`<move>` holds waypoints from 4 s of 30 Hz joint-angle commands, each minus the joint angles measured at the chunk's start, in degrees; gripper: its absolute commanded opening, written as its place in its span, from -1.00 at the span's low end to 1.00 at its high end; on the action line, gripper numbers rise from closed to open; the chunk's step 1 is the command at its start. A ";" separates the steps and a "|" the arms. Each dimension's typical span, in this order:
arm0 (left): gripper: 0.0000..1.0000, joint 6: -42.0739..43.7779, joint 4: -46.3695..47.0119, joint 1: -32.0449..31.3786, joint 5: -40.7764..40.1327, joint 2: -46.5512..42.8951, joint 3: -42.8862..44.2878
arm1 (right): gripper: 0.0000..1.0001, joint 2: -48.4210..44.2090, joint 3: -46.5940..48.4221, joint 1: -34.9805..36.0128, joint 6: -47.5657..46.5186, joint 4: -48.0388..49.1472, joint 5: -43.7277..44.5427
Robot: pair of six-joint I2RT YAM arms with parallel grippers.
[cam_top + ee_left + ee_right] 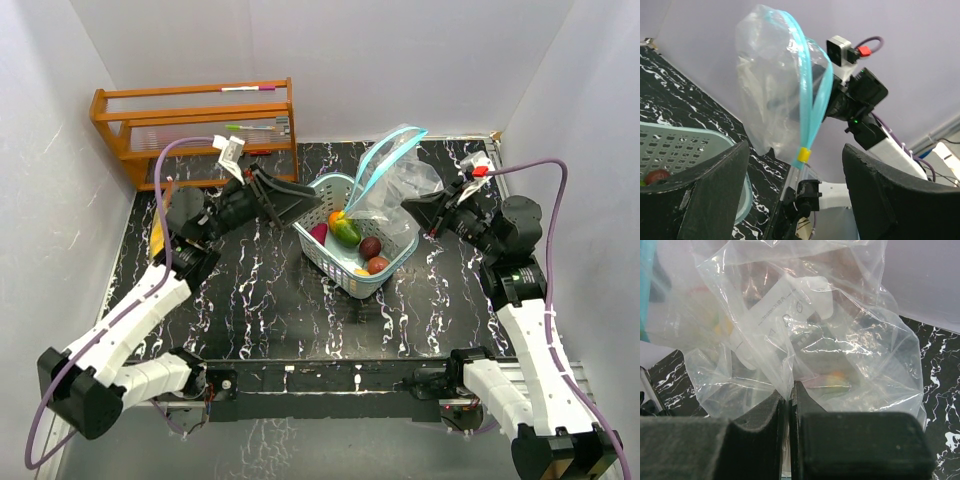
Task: Place the food in the zip-top bag and seal the zipper
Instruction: Open the zipper of the food storage bag.
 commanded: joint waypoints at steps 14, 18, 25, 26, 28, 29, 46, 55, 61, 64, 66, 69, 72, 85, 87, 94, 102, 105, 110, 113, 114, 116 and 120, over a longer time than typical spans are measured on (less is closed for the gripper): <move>0.45 5.83 -0.28 -7.24 -4.96 16.08 17.83 | -0.85 1.07 0.61 0.28 -2.07 1.05 -0.33; 0.44 8.50 -2.10 -8.62 -6.40 17.07 19.60 | -0.85 1.13 0.61 0.38 -2.30 0.90 -0.54; 0.33 12.41 -6.01 -11.34 -8.64 19.91 22.54 | -0.85 1.35 1.31 0.39 -2.75 0.03 -0.75; 0.27 13.14 -6.97 -11.81 -9.11 20.38 23.05 | -0.85 1.43 1.38 0.39 -2.77 0.02 -0.92; 0.20 14.13 -8.52 -12.32 -9.93 21.05 23.78 | -0.85 1.29 1.22 0.39 -2.75 0.11 -1.11; 0.19 14.40 -8.83 -12.47 -10.26 21.21 23.78 | -0.85 0.99 1.10 0.39 -2.75 0.11 -1.23; 0.47 13.52 -4.32 -12.72 -10.66 15.52 20.59 | -0.85 -0.84 0.52 0.40 -3.85 -1.68 -2.22; 0.38 12.26 -4.08 -12.64 -11.12 17.45 22.77 | -0.85 -1.81 1.10 0.45 -4.66 -3.17 -3.14; 0.35 13.03 -3.19 -12.70 -12.74 17.82 22.80 | -0.85 -2.37 1.37 0.41 -5.55 -4.11 -4.12; 0.35 14.28 -4.05 -12.68 -14.32 17.82 23.23 | -0.85 -2.68 1.39 0.48 -5.74 -4.11 -4.74; 0.35 14.80 -4.31 -12.68 -15.04 17.82 23.22 | -0.85 -2.91 1.38 0.40 -5.94 -4.18 -4.81; 0.35 15.68 -4.73 -12.68 -15.89 17.82 22.98 | -0.85 -3.09 1.39 0.47 -6.19 -4.54 -5.05; 0.32 16.37 -5.48 -12.68 -16.76 17.82 22.98 | -0.85 -3.37 1.37 0.40 -6.40 -4.55 -5.70; 0.05 19.53 -8.03 -12.66 -17.81 19.57 22.70 | -0.85 -5.00 2.28 0.43 -8.30 -5.69 -7.55; 0.04 19.54 -8.13 -12.67 -17.64 19.93 22.66 | -0.85 -5.23 2.37 0.42 -8.30 -5.78 -7.45; -0.60 20.33 -10.30 -12.68 -15.69 21.20 23.74 | -0.85 -5.57 2.30 0.40 -8.51 -6.16 -6.90; -1.00 30.75 -21.45 -12.68 -27.26 13.30 22.20 | -0.46 -5.49 3.24 0.44 -6.41 -8.67 1.85; -1.00 36.84 -27.03 -12.68 -37.56 9.40 21.72 | -0.34 -4.96 6.08 0.42 -3.72 -8.78 3.07; -1.00 48.41 -32.32 -12.68 -56.45 3.61 21.18 | -0.34 0.71 12.94 0.45 2.29 -11.35 -2.20; -1.00 56.72 -33.42 -12.68 -66.79 0.39 19.64 | -0.33 1.96 13.19 0.48 6.60 -7.91 -3.22; -1.00 58.77 -33.74 -12.68 -69.46 -0.25 18.93 | -0.31 2.34 13.22 0.44 7.65 -6.86 -3.23; -1.00 61.38 -35.40 -12.68 -70.02 -1.42 17.82 | -0.25 3.91 13.81 0.52 9.54 -6.03 -3.27; -1.00 61.50 -37.53 -12.68 -66.31 -3.67 14.36 | -0.15 8.53 15.11 5.42 11.71 -4.80 -1.24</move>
